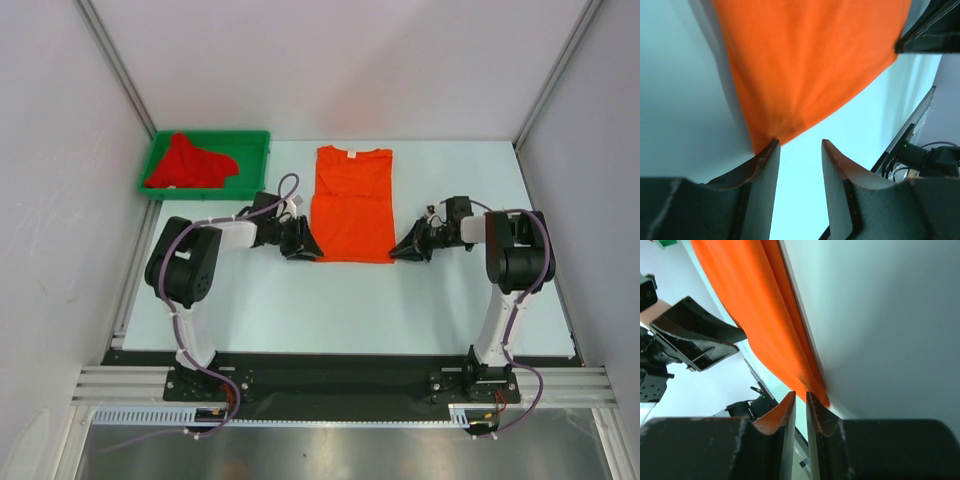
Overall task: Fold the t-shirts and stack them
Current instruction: Fold the tshirt
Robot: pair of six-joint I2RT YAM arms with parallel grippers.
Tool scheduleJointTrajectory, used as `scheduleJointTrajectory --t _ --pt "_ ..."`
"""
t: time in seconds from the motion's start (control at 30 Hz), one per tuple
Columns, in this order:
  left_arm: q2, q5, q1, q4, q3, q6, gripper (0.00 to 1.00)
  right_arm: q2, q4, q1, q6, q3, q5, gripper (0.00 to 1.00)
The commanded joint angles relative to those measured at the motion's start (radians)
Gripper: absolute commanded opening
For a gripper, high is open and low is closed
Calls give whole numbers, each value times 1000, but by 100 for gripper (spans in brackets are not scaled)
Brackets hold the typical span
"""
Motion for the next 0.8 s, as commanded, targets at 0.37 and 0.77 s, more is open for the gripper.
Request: scheduleJointTrajectory --t 0.37,0.77 --pt "142 55 21 216 306 -196 46 130 65 39 165 388 23 24" --pt "453 -46 57 429 537 -434 45 427 369 45 428 593 75 24"
